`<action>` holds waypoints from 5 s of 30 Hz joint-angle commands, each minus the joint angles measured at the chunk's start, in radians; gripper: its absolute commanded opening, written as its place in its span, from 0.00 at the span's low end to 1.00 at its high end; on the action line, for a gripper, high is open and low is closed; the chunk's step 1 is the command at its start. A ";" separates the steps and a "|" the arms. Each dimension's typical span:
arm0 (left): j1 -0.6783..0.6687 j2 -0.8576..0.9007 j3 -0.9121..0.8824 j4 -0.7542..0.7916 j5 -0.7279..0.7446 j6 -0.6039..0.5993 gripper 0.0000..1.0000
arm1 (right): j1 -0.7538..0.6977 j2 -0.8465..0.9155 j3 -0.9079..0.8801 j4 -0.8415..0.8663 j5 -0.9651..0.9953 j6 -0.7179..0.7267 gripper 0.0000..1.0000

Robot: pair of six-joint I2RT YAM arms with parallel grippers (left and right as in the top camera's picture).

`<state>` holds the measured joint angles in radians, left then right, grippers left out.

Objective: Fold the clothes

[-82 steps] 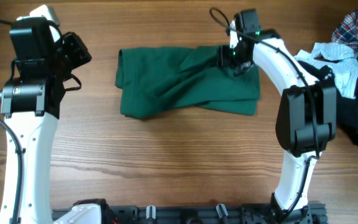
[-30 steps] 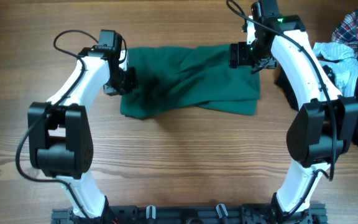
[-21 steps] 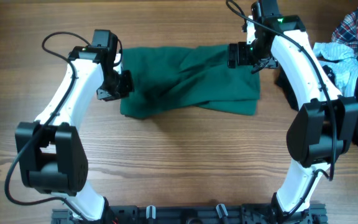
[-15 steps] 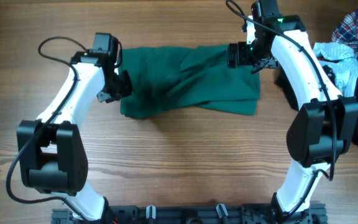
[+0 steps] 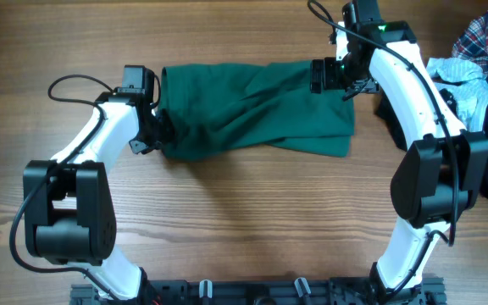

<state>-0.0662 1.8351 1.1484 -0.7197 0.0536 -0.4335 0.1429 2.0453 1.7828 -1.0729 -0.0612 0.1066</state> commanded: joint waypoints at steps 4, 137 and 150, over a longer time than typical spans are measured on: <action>-0.004 0.007 -0.039 0.033 0.098 -0.019 0.40 | 0.000 -0.007 -0.009 0.003 0.016 -0.010 1.00; -0.048 0.112 0.240 0.222 0.154 0.277 0.27 | -0.035 0.237 -0.008 0.158 -0.120 -0.024 0.04; -0.048 0.112 0.240 0.220 0.133 0.277 0.26 | -0.053 0.092 -0.008 0.018 -0.120 0.013 0.05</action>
<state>-0.1143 1.9347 1.3739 -0.4980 0.2131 -0.1654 0.0933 2.1883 1.7817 -1.0359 -0.1757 0.0898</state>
